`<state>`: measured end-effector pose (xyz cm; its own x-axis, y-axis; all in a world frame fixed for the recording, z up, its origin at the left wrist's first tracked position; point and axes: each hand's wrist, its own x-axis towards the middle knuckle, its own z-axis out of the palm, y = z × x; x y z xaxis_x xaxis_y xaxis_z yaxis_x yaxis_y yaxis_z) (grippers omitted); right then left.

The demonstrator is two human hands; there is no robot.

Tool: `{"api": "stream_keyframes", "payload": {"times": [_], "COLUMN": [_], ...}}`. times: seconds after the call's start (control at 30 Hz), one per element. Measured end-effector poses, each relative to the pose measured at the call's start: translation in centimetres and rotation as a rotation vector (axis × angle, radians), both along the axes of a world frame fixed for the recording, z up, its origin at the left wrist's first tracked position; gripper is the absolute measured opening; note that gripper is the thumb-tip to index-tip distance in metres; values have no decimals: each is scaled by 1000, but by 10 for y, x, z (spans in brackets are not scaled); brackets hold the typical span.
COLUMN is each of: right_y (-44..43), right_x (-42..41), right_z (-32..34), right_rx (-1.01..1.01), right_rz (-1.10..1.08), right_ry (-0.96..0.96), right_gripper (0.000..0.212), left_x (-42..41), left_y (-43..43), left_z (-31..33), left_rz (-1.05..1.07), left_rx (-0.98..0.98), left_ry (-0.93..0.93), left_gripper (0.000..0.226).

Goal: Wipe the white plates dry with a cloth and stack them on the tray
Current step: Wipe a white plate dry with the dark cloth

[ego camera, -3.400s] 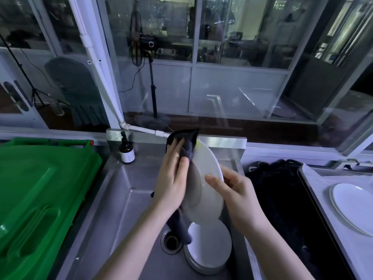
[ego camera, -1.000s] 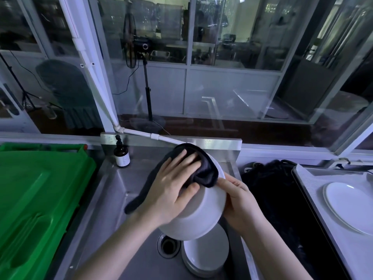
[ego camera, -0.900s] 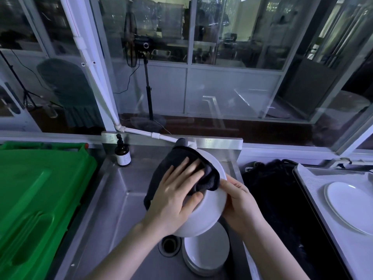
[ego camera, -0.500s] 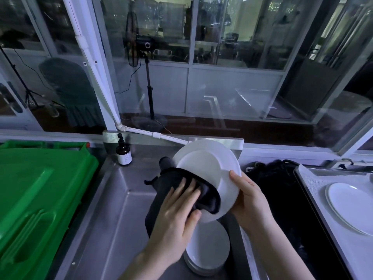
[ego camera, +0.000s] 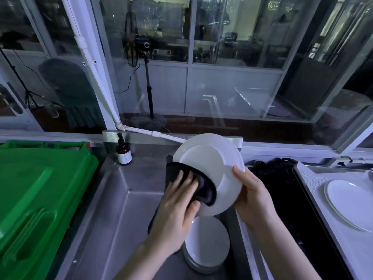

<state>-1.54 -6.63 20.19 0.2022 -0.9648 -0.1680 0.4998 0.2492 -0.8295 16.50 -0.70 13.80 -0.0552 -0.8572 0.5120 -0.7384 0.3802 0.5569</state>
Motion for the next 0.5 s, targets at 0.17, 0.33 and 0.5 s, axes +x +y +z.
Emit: {"api": "stream_keyframes", "payload": {"times": [0.17,0.33,0.5], "right_y": [6,6,-5], "right_x": [14,7,-5], "right_z": [-6,-1,9], "right_rx": [62,24,-12], "right_rz": [13,40,-43], "right_ry": [31,48,-22], "right_gripper": [52,45,49], "left_x": [-8,15,1], "left_y": [-20,-38,0], "left_z": [22,31,7], "left_rz": [-32,96,29], "left_rx": [12,59,14], "left_ry": [-137,-38,23], "left_gripper": [54,57,50]}}
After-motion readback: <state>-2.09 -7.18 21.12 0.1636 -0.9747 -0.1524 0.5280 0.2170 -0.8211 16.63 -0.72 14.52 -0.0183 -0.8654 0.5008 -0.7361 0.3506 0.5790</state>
